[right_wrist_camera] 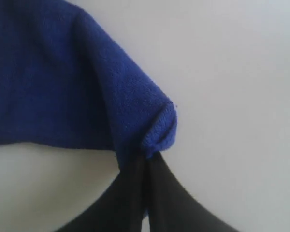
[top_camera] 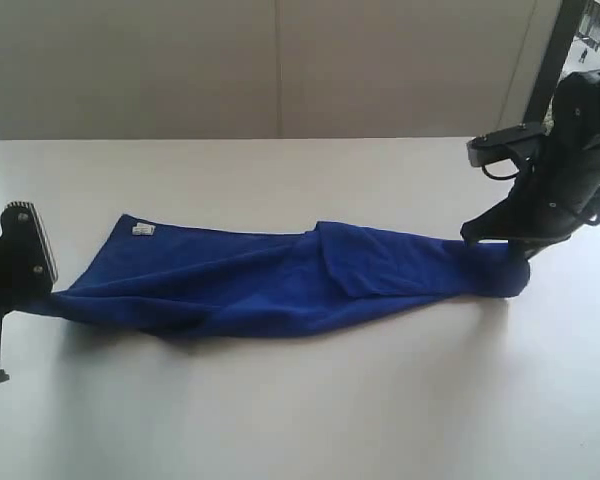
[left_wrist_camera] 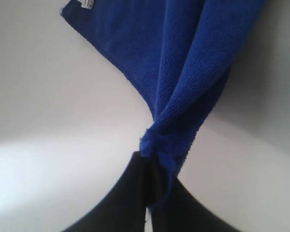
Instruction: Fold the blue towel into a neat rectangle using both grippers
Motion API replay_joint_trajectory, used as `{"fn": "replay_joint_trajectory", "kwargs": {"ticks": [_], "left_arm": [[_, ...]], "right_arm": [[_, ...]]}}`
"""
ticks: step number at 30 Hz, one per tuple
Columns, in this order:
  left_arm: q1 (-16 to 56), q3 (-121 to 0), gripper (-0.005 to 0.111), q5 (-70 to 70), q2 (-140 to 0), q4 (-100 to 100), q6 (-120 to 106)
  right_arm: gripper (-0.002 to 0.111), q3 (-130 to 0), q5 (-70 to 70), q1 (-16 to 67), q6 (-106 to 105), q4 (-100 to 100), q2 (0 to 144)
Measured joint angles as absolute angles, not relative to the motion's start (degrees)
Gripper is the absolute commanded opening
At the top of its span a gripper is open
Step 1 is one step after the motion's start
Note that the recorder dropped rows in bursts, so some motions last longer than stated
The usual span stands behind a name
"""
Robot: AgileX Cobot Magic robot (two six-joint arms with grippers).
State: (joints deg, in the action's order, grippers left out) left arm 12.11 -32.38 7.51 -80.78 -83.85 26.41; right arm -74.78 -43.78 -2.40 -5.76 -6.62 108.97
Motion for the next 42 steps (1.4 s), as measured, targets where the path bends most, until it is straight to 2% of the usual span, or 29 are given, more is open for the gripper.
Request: {"fn": "replay_joint_trajectory", "kwargs": {"ticks": [2,5,8,10,15,17,19,29,34,38,42], "left_arm": [[12.1,-32.4,0.000,7.0,-80.8,-83.9,26.5],[12.1,-32.4,0.002,6.2,-81.2,-83.9,26.5],[12.1,-32.4,0.016,5.7,-82.5,-83.7,27.8],[12.1,-32.4,0.030,5.6,-83.5,-83.7,28.4],[12.1,-32.4,0.069,5.5,-84.6,-83.7,29.3],[12.1,-32.4,0.079,5.5,-84.7,-83.7,29.3],[12.1,-32.4,0.082,5.5,-84.7,-83.7,29.4],[12.1,-33.2,0.082,5.7,-79.9,-83.7,29.4],[12.1,-35.4,0.081,15.9,-74.5,-82.0,30.5],[12.1,-36.4,0.072,23.4,-74.5,-78.8,30.5],[12.1,-36.5,0.051,25.7,-75.8,-73.5,28.9]], "right_arm": [[0.014,-74.1,-43.6,-2.4,-6.7,-5.4,109.2],[0.039,-73.5,-43.2,-2.4,-7.1,-4.0,109.6],[0.061,-73.5,-43.1,-2.4,-7.7,-3.7,109.6],[0.065,-73.5,-43.1,-2.4,-7.8,-3.6,109.6],[0.065,-73.5,-43.1,-2.4,-9.3,-3.5,108.5],[0.065,-73.5,-43.0,-2.4,-9.7,-3.5,106.9],[0.065,-73.5,-42.4,-2.4,-10.3,-3.5,104.8],[0.065,-73.5,-41.0,-2.4,-14.0,-0.6,96.5],[0.063,-73.5,-41.3,-0.1,-29.4,13.2,95.5],[0.062,-73.5,-40.9,4.2,-37.3,18.7,96.6],[0.062,-73.5,-38.9,7.8,-40.0,19.4,99.9]]}}
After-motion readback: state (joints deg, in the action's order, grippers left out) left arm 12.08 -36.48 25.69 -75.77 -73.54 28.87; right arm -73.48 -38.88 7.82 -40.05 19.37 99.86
